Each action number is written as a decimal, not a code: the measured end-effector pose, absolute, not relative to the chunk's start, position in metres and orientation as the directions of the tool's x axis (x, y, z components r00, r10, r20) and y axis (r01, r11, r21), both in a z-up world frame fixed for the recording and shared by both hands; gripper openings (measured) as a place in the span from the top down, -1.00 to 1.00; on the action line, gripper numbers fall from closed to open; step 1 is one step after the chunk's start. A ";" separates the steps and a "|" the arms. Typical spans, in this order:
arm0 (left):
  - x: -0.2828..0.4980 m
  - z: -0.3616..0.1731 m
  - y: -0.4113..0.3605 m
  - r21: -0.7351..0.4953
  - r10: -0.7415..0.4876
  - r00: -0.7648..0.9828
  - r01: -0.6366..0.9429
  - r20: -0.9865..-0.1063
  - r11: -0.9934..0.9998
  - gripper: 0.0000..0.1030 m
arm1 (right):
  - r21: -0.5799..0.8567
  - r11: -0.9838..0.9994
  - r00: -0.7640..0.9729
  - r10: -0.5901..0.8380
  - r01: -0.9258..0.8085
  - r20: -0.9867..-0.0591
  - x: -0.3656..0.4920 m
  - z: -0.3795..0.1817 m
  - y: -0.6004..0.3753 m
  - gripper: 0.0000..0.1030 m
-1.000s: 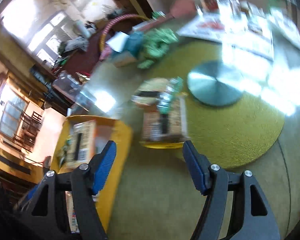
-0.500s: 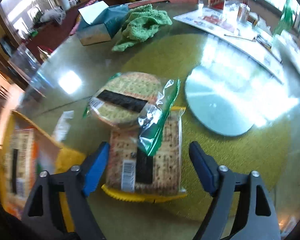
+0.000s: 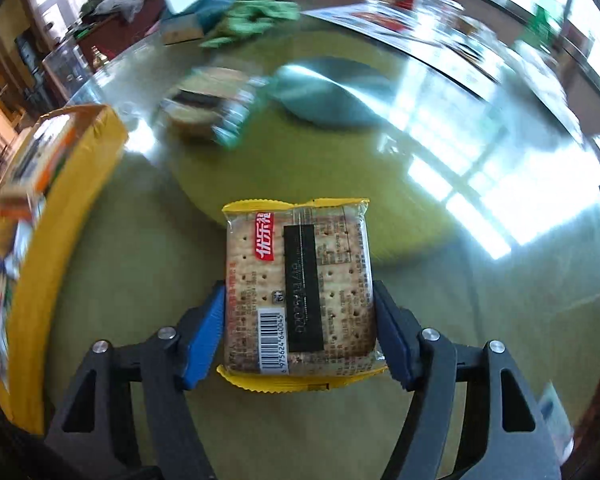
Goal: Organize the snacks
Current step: 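Grasp the square yellow-edged cracker packet with red label using the right tool, then grasp the round green-edged biscuit packet with the left tool while the right tool holds the square cracker packet, then carry the biscuit packet with the left tool while the right tool carries the square cracker packet to the tray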
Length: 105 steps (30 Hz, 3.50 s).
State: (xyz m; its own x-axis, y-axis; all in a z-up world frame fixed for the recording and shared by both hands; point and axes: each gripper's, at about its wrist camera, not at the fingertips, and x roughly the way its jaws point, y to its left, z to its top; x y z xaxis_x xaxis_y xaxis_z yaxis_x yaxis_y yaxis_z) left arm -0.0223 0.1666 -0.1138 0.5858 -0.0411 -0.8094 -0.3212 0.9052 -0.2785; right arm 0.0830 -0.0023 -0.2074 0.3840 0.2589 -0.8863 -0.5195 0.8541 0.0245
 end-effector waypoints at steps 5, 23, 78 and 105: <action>0.072 -0.129 0.165 -0.260 -0.046 0.521 -0.345 -0.852 0.902 -0.52 | 0.066 0.897 0.397 0.258 -0.437 -0.881 0.074 -0.208 -0.057 -0.36; 0.200 -0.199 0.181 0.078 0.193 0.307 -0.349 -0.932 0.934 -0.59 | 0.194 0.892 0.409 0.369 -0.409 -0.835 0.088 -0.207 -0.070 -0.36; 0.150 -0.189 0.080 -0.183 -0.059 0.403 -0.276 -0.913 0.944 -0.58 | 0.227 0.925 0.428 0.345 -0.304 -0.835 0.071 -0.210 -0.125 -0.35; -0.038 -0.134 0.086 -0.265 -0.036 0.623 -0.279 -0.781 0.923 -0.47 | 0.345 0.859 0.417 0.491 -0.379 -0.765 0.040 -0.195 -0.121 -0.33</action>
